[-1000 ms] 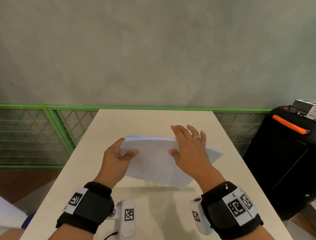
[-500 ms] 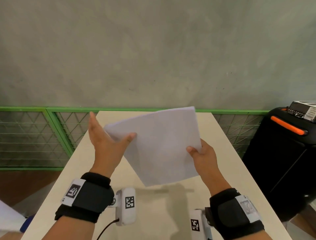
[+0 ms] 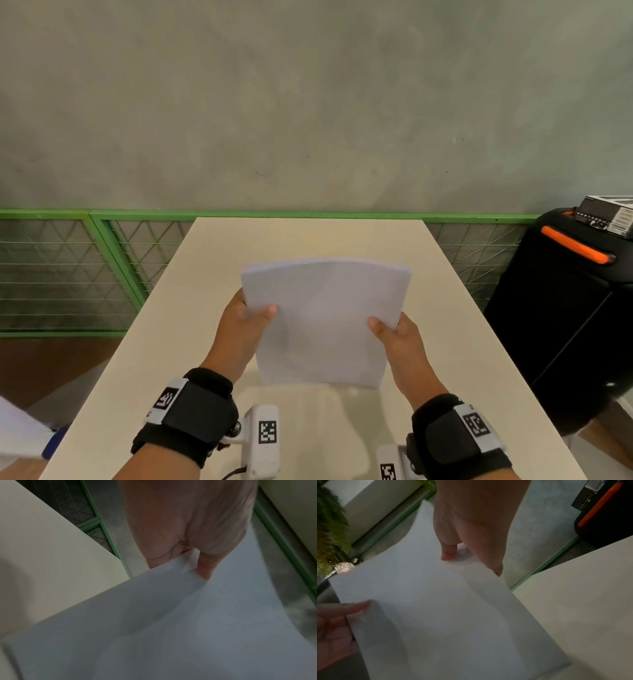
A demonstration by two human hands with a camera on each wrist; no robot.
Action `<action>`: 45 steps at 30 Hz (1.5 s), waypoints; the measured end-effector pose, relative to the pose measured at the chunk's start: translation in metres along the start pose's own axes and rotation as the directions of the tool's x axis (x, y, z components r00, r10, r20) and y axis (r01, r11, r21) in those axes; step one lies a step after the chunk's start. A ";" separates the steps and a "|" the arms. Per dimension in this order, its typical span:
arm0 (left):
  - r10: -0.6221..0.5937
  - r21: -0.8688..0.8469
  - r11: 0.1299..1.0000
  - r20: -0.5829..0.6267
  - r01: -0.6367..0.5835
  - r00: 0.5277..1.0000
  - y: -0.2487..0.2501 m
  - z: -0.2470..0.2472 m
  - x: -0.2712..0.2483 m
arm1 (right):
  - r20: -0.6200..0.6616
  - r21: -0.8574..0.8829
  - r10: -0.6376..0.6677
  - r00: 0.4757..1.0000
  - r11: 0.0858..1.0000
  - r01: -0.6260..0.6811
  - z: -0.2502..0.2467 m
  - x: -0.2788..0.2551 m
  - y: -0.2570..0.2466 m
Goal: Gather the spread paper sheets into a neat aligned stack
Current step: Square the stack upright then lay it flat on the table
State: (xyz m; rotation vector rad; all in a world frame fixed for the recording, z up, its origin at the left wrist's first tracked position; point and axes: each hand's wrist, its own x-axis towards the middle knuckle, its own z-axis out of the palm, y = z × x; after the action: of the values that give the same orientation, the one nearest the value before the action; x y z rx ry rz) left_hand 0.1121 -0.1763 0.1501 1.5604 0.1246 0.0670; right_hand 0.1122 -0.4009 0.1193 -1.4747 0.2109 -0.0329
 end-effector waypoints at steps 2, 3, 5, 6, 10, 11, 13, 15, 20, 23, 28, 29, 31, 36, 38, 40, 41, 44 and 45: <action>0.010 0.019 1.000 0.011 -0.010 1.000 -0.002 0.003 -0.001 | -0.008 0.016 -0.014 1.000 1.000 0.015 -0.002 0.001 0.000; 0.009 0.020 1.000 0.004 -0.009 1.000 -0.002 0.004 -0.001 | -0.007 0.020 -0.025 1.000 0.999 0.025 -0.002 0.002 0.000; 0.019 0.030 0.999 -0.020 -0.018 1.000 -0.002 0.005 -0.001 | -0.006 0.026 -0.043 0.999 0.999 0.043 -0.002 0.004 -0.002; 0.033 0.032 0.999 -0.025 -0.032 0.999 -0.001 0.005 -0.001 | -0.008 0.025 -0.053 0.999 0.998 0.053 -0.002 0.005 -0.004; 0.089 0.032 0.996 -0.056 -0.088 0.994 0.005 0.007 0.001 | -0.006 0.027 -0.115 0.993 0.993 0.115 -0.001 0.006 -0.015; 0.112 0.028 0.993 -0.071 -0.110 0.991 0.009 0.008 0.002 | -0.009 0.033 -0.135 0.991 0.990 0.135 0.000 0.006 -0.018; 0.154 0.005 0.988 -0.100 -0.155 0.983 0.020 0.011 0.002 | -0.020 0.057 -0.182 0.983 0.981 0.183 0.001 0.007 -0.025; 0.158 -0.026 0.986 -0.149 -0.164 0.976 0.030 0.015 0.003 | -0.029 0.098 -0.227 0.973 0.968 0.229 0.002 0.007 -0.033; 0.095 -0.119 0.984 -0.260 -0.130 0.961 0.042 0.024 0.008 | -0.122 0.151 -0.228 0.966 0.958 0.245 0.009 0.008 -0.058; 0.098 -0.056 0.991 -0.294 -0.119 0.951 0.045 0.025 0.009 | -0.185 0.203 -0.146 0.972 0.962 0.183 0.012 0.014 -0.063; 0.075 -0.029 0.996 -0.331 -0.090 0.941 0.052 0.025 0.008 | -0.218 0.213 -0.104 0.970 0.965 0.151 0.010 0.017 -0.067; 0.073 -0.025 0.996 -0.331 -0.086 0.941 0.051 0.025 0.008 | -0.207 0.206 -0.113 0.972 0.966 0.156 0.010 0.017 -0.067; 0.076 -0.024 0.996 -0.327 -0.089 0.942 0.051 0.025 0.007 | -0.167 0.156 -0.160 0.973 0.970 0.186 0.006 0.016 -0.064; 0.079 -0.083 0.991 -0.248 -0.102 0.965 0.032 0.019 0.002 | -0.014 0.124 -0.223 0.975 0.967 0.223 0.000 0.012 -0.031; 0.151 -0.060 0.985 -0.184 -0.164 0.971 0.020 0.018 0.000 | -0.002 0.060 -0.188 0.982 0.980 0.188 -0.002 0.009 -0.018; 0.193 -0.081 0.975 -0.138 -0.205 0.971 0.011 0.017 -0.001 | -0.012 0.031 -0.173 0.985 0.984 0.174 -0.003 0.007 -0.009; 0.196 -0.094 0.974 -0.120 -0.207 0.973 0.006 0.016 -0.001 | -0.021 0.047 -0.163 0.986 0.985 0.164 -0.003 0.007 -0.007; 0.174 -0.123 0.975 -0.090 -0.185 0.981 -0.011 0.010 0.000 | -0.001 0.153 -0.181 0.983 0.972 0.179 -0.005 0.007 -0.004; 0.159 -0.137 0.976 -0.071 -0.168 0.985 -0.016 0.008 0.000 | 0.025 0.162 -0.184 0.983 0.971 0.177 -0.005 0.007 -0.004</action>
State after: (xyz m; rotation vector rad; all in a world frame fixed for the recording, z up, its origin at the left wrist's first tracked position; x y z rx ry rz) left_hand 0.1127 -0.1848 0.1344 1.4236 0.0369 0.2477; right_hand 0.1187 -0.4075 0.1215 -1.3296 0.0399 -0.1645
